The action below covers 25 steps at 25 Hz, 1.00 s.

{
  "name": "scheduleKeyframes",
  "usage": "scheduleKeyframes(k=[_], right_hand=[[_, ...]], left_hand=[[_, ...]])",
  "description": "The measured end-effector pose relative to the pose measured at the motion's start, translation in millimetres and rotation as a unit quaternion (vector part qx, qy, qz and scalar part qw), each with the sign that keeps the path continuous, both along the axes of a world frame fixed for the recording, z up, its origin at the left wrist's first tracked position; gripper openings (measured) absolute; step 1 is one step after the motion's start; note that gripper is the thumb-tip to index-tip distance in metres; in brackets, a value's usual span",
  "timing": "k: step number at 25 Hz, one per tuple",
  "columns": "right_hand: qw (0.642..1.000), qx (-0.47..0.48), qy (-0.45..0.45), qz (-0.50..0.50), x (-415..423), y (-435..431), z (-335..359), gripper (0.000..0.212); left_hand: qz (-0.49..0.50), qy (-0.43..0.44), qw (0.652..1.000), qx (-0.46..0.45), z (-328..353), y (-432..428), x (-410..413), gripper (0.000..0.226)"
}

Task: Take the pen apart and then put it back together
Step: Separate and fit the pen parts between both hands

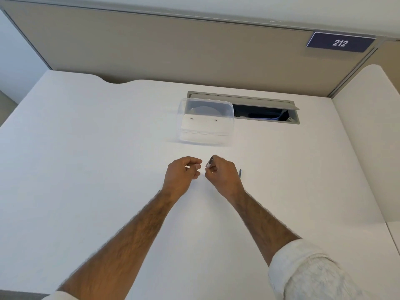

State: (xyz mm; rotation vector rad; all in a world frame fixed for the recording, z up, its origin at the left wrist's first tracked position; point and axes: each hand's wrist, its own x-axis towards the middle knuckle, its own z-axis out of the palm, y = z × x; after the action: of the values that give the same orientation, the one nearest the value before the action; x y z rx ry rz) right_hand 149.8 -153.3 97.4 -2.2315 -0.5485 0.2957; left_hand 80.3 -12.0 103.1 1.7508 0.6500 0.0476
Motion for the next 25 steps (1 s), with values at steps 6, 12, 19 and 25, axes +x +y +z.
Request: scheduleKeyframes(k=[6, 12, 19, 25], right_hand=[[0.999, -0.022, 0.015, 0.018, 7, 9, 3, 0.012], [0.999, -0.040, 0.014, -0.007, 6, 5, -4, 0.008], [0.998, -0.063, 0.017, 0.018, 10, 1, -3, 0.011], [0.998, -0.032, 0.048, 0.017, 14, -1, 2, 0.006]], left_hand=[[-0.053, -0.003, 0.998, 0.025, 11, 2, 13, 0.021], [-0.032, -0.015, 0.999, -0.005, 9, 12, 20, 0.022], [-0.036, -0.001, 0.999, 0.013, 4, 13, 17, 0.025], [-0.047, 0.004, 0.999, 0.026, -1, 11, 16, 0.024]])
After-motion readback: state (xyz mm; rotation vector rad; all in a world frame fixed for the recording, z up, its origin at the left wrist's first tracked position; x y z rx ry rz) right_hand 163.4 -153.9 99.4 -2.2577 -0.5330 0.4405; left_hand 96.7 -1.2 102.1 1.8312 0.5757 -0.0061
